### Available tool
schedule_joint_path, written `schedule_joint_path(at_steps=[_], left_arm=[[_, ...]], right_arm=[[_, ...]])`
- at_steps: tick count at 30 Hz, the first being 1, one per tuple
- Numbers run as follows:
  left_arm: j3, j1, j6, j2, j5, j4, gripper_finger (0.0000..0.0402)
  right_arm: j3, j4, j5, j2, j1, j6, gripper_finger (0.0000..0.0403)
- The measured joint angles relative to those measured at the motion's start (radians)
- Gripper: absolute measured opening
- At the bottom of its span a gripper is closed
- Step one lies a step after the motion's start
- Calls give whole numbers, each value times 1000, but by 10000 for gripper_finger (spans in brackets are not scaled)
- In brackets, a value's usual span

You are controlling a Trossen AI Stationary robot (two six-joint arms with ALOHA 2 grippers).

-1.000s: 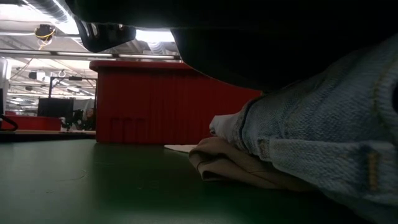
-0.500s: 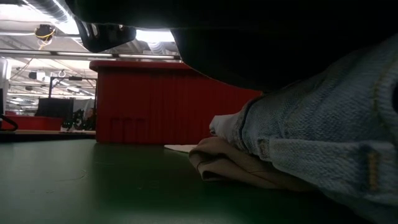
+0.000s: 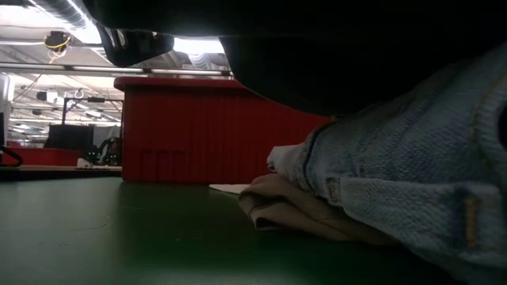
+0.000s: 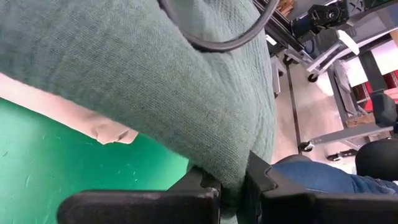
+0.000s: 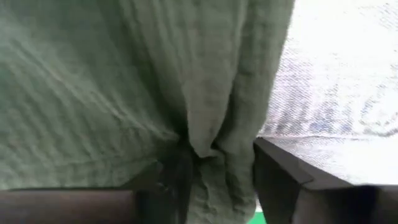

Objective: Fold Laundry from Bin
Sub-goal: Stack the green polo shirt on top of the light blue jeans

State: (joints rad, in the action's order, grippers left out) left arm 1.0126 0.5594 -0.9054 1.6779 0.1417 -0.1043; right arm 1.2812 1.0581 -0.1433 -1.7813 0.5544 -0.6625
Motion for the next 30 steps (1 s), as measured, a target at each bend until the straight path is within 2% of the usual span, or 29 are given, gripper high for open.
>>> schedule_joint_path(at_steps=[8,14,17,23,27,30], left_arm=[[0,0,0,0,3,0,11],[0,0,0,0,23,-1,11],[0,-5,0,0,23,-7,11],[0,-4,0,-1,24,-12,11],[0,-4,0,-1,22,-13,11],[0,-4,0,-1,22,-12,11]], right_arm=[[0,-8,-25,0,0,16,14],[34,17,-52,3,1,17,19],[96,77,-59,4,2,17,8],[210,170,-31,5,2,16,11],[230,185,-25,5,2,4,6],[230,183,-25,0,2,-20,20]])
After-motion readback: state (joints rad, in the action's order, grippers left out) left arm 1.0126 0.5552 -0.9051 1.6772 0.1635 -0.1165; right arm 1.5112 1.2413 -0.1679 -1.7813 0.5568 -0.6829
